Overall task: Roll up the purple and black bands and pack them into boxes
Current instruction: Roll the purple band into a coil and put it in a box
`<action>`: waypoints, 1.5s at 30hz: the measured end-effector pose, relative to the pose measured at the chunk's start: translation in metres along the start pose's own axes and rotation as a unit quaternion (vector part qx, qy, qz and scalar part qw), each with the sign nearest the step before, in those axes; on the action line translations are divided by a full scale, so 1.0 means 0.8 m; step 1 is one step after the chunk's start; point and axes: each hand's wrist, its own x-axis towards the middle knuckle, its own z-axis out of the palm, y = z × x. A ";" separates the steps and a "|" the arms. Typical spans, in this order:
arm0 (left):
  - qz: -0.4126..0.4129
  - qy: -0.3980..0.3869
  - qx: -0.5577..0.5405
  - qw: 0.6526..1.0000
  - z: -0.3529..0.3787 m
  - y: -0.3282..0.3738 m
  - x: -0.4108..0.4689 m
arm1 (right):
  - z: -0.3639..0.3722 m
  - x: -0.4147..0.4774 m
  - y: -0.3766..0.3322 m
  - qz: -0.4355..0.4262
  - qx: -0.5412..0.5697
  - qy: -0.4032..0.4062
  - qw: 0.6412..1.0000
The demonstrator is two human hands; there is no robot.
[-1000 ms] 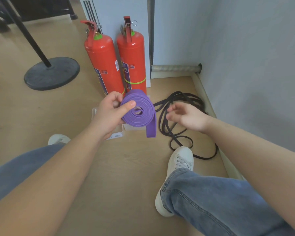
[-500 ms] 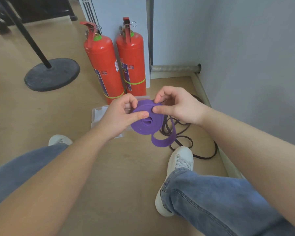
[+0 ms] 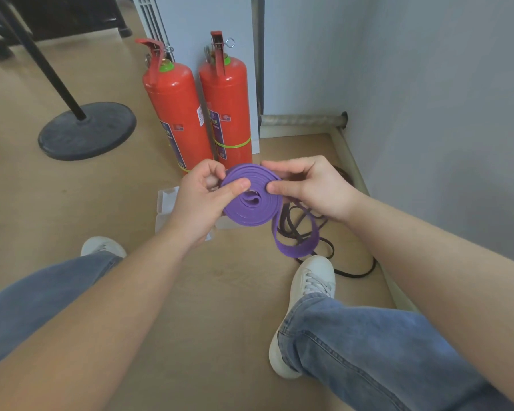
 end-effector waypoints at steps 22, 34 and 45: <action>-0.033 -0.111 0.072 0.991 -0.008 0.011 0.001 | -0.011 -0.001 -0.021 -0.024 -0.064 -0.041 0.997; -0.075 -0.078 -0.003 0.994 -0.007 -0.004 -0.001 | -0.015 -0.003 0.003 0.014 0.037 -0.006 0.999; -0.104 -0.119 0.013 0.987 -0.003 -0.003 -0.005 | 0.000 0.001 -0.001 -0.002 -0.054 0.014 0.998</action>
